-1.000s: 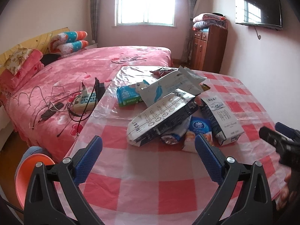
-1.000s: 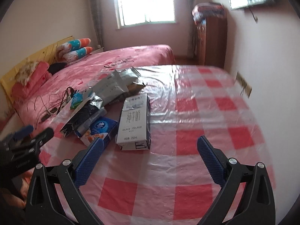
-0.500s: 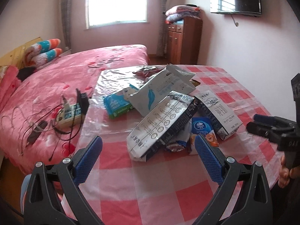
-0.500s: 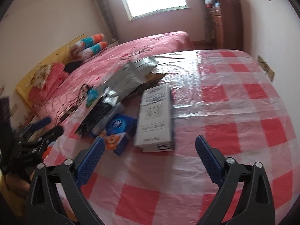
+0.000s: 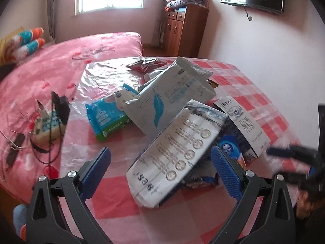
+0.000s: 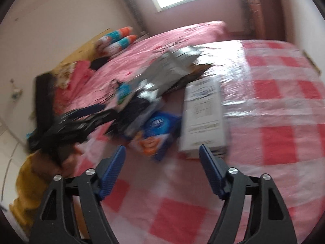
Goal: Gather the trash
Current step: 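Move the left tool to the white printed packet and close on it, then grasp the small white yogurt bottle with the right tool while the left tool holds the packet, then carry both items over the orange bucket and open both tools, then move both open tools back over the table, then grasp the red Tea Talk snack bag with the right tool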
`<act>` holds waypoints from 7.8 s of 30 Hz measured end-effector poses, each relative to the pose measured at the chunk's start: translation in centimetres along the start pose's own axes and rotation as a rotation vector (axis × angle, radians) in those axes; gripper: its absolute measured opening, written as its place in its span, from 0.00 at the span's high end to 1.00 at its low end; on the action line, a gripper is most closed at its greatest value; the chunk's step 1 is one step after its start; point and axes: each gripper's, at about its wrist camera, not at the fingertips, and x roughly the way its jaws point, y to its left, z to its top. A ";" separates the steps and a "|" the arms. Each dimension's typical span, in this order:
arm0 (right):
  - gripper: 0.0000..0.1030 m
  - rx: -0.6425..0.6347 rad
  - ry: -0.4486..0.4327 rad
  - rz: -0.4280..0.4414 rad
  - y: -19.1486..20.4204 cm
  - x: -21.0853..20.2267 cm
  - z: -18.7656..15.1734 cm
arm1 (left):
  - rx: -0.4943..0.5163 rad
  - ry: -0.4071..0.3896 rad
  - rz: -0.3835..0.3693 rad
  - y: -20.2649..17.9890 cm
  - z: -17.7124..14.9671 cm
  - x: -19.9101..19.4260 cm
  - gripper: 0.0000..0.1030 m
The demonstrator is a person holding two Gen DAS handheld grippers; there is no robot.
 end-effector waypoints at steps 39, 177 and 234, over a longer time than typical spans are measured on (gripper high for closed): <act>0.15 -0.041 0.055 -0.002 -2.1 4.7 4.6 | -0.178 0.111 -0.236 -0.7 0.8 4.5 0.23; 0.05 -0.309 -0.065 0.189 15.5 8.4 2.9 | -0.652 -0.140 0.517 12.1 -18.6 -19.4 0.26; 0.06 -0.163 0.328 -0.163 -5.8 24.4 30.9 | 0.176 0.037 0.140 -1.1 4.6 6.0 0.15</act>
